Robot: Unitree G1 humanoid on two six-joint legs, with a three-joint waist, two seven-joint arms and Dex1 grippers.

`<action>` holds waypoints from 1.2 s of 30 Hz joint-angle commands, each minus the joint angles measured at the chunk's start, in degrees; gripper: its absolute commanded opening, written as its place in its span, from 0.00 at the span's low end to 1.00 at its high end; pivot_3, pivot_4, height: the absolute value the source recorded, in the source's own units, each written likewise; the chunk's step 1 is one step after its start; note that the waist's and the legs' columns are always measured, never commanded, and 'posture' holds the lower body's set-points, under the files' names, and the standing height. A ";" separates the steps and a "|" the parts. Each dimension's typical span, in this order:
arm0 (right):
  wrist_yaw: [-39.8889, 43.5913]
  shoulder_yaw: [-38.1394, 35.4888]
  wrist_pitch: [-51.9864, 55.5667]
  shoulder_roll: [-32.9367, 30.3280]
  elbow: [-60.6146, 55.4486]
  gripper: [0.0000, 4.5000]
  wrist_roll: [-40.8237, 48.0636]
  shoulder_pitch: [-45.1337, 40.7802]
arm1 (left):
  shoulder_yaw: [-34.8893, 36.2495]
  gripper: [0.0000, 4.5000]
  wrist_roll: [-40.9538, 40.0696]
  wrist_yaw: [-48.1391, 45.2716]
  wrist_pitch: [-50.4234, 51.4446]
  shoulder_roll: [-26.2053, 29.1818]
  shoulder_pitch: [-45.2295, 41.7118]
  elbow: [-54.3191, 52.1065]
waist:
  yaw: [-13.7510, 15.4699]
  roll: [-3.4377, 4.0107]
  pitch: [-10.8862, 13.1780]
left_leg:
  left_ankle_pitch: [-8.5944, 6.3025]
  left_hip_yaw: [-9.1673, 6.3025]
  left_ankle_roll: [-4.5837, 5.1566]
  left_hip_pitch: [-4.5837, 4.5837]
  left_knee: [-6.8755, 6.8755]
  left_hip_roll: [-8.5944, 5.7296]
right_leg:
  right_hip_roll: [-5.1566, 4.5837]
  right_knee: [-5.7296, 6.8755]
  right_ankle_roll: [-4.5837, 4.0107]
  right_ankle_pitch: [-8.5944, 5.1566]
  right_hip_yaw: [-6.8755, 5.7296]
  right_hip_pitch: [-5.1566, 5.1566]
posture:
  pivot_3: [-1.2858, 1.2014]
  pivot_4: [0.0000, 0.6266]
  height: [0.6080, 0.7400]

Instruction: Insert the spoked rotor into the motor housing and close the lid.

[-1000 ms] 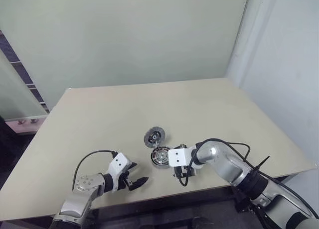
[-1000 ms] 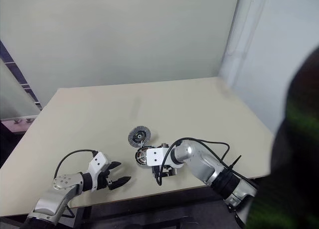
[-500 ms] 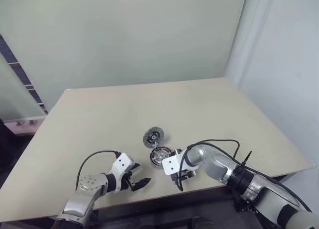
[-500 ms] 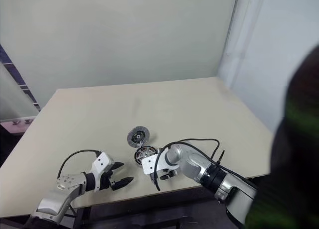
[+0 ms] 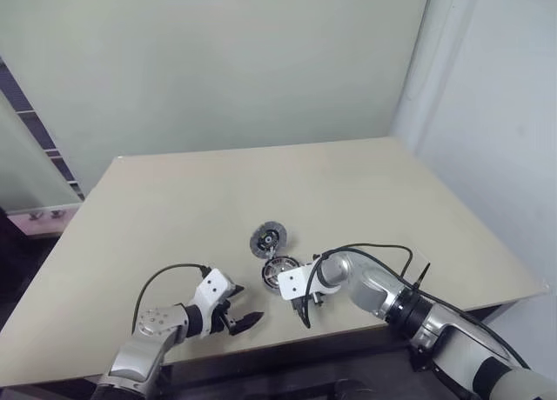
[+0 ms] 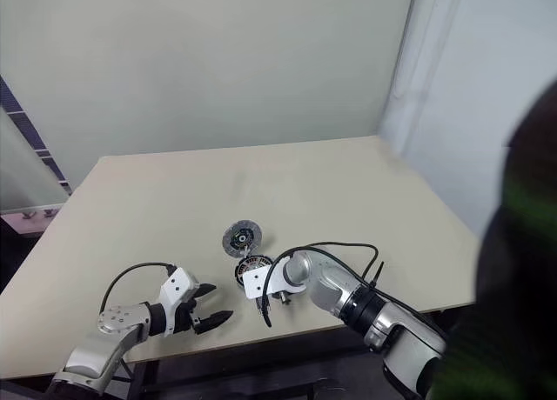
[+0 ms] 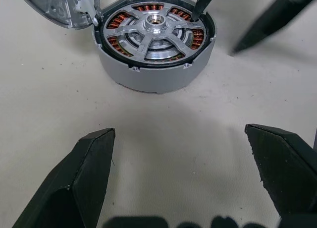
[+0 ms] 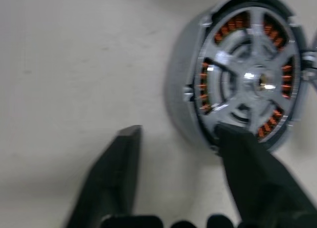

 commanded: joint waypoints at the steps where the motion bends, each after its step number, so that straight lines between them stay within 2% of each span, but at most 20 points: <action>1: -0.87 -1.23 -0.28 1.10 0.81 0.25 -0.42 -0.26 | 0.52 1.00 0.10 0.30 -1.14 0.26 -0.44 -2.33 | 0.00 0.00 0.00 | 0.00 0.00 0.00 -0.01 -0.01 0.00 | 0.00 0.00 0.00 0.00 0.00 -0.01 | 0.52 0.00 1.00; 4: -1.37 -2.42 0.51 1.95 1.14 0.06 -0.19 0.15 | 0.59 1.00 0.08 0.44 -1.10 0.22 -0.40 -2.32 | -0.08 -0.02 -0.02 | 0.00 0.00 0.00 0.01 -0.07 0.00 | 0.00 0.01 0.00 0.00 0.00 -0.03 | 0.52 0.00 1.00; 5: -1.54 -2.86 0.85 2.21 1.18 0.03 -0.03 0.28 | 0.60 1.00 0.07 0.51 -1.07 0.21 -0.39 -2.34 | -0.05 -0.02 -0.02 | 0.00 -0.01 0.00 0.01 -0.07 0.00 | 0.00 0.05 0.00 0.00 -0.01 -0.04 | 0.52 0.00 1.00; 11: -0.98 -5.54 5.39 3.69 -0.29 0.02 2.03 1.53 | 0.41 1.00 0.09 0.96 -0.88 -0.10 -0.55 -2.13 | -0.04 0.00 -0.01 | 0.01 -0.04 0.00 -0.02 0.05 0.00 | 0.00 0.07 0.00 0.00 -0.03 -0.02 | 0.52 0.00 1.00; 21: 2.08 -11.42 34.84 7.70 -15.03 0.02 7.19 5.58 | 0.05 1.00 0.29 1.03 -1.47 -1.01 -0.61 -0.59 | 0.29 -0.01 -0.01 | -0.02 -0.09 -0.02 -0.27 -0.10 -0.04 | 0.00 0.06 0.01 0.01 -0.03 -0.23 | 0.52 0.00 1.00; 26: 1.68 -13.05 44.58 9.13 -17.84 0.02 11.88 5.75 | -0.20 1.00 0.39 0.83 -1.68 -1.21 -1.02 0.12 | 0.70 -0.01 -0.01 | -0.03 -0.08 -0.03 -0.34 -0.14 -0.04 | -0.01 0.08 0.01 0.01 -0.04 -0.35 | 0.52 0.00 1.00; 29: 0.14 -14.17 48.47 10.85 -18.05 0.02 14.86 5.76 | -0.37 1.00 0.41 0.74 -1.85 -1.43 -1.50 0.48 | 0.81 -0.01 -0.01 | -0.03 -0.07 -0.03 -0.33 -0.14 -0.03 | -0.01 0.08 0.00 0.00 -0.05 -0.35 | 0.52 0.00 1.00; 36: -6.03 -17.02 49.69 14.41 -14.00 0.02 20.22 5.23 | -0.49 1.00 0.52 0.69 -2.08 -1.72 -1.89 0.69 | 0.83 -0.01 -0.01 | -0.03 -0.05 -0.03 -0.34 -0.14 -0.03 | -0.01 0.08 0.00 0.00 -0.05 -0.38 | 0.52 0.00 1.00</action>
